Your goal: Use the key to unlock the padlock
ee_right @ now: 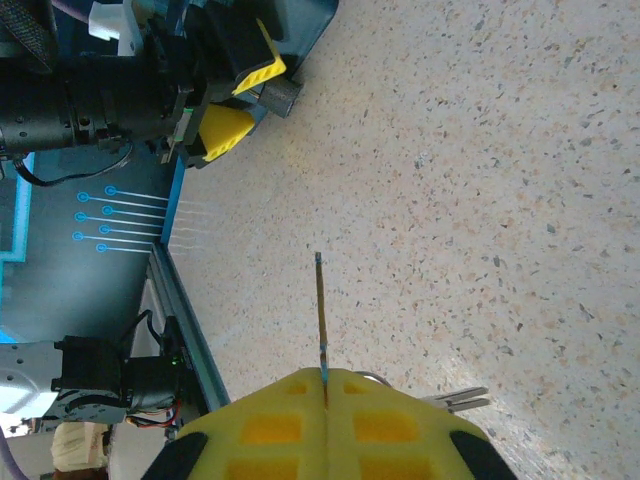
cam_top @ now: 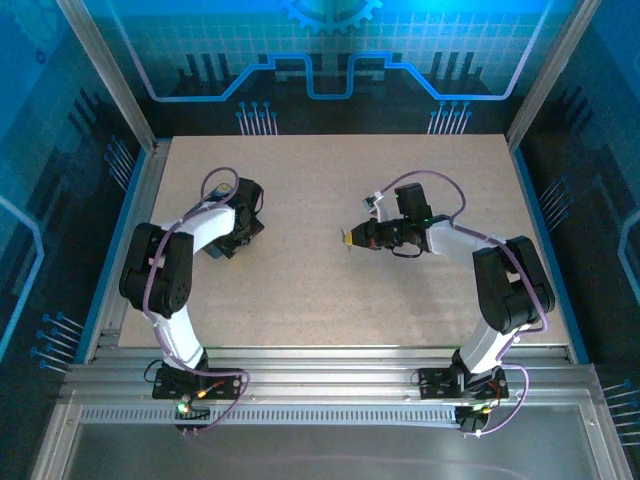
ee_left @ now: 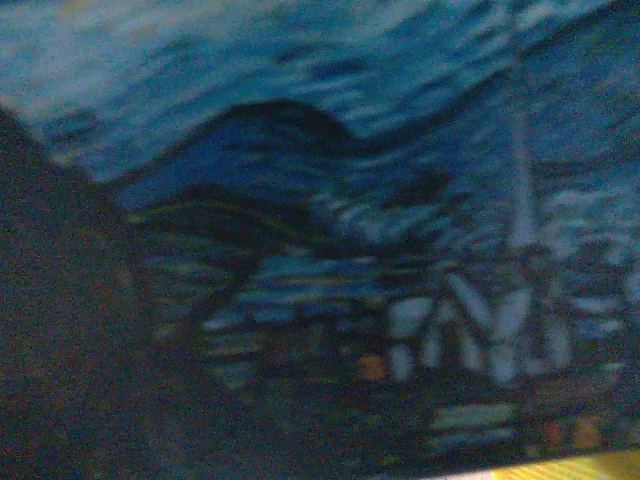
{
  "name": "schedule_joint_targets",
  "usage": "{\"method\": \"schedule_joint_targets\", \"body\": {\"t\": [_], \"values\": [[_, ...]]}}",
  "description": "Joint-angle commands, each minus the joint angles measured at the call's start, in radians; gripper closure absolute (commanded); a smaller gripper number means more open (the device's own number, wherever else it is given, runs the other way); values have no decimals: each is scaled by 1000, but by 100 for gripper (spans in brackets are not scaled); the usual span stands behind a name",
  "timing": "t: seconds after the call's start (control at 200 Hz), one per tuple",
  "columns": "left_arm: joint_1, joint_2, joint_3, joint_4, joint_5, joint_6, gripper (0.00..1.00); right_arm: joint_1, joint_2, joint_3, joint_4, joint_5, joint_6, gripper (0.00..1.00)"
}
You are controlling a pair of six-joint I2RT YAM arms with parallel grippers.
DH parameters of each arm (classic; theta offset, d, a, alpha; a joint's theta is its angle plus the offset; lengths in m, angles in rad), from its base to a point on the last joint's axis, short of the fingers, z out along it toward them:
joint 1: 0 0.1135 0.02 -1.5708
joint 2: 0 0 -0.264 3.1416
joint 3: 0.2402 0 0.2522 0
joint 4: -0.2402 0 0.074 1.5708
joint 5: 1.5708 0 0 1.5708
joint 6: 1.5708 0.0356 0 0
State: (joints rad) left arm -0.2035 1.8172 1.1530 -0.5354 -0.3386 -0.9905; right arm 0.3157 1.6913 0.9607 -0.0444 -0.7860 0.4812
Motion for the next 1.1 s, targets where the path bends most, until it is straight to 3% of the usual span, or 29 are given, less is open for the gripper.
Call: {"method": "schedule_joint_targets", "body": {"t": [0.0, 0.215, 0.675, 1.096], "values": [[18, 17, 17, 35, 9, 43, 22, 9, 19, -8, -1, -8, -4, 100], [23, 53, 39, -20, 0, 6, 25, 11, 30, -8, 11, -10, 1, 100], [57, 52, -5, -11, -3, 16, 48, 11, 23, -13, 5, -15, -4, 100], [64, 76, -3, 7, 49, 30, 61, 14, 15, -16, -11, -13, -10, 100]]}}
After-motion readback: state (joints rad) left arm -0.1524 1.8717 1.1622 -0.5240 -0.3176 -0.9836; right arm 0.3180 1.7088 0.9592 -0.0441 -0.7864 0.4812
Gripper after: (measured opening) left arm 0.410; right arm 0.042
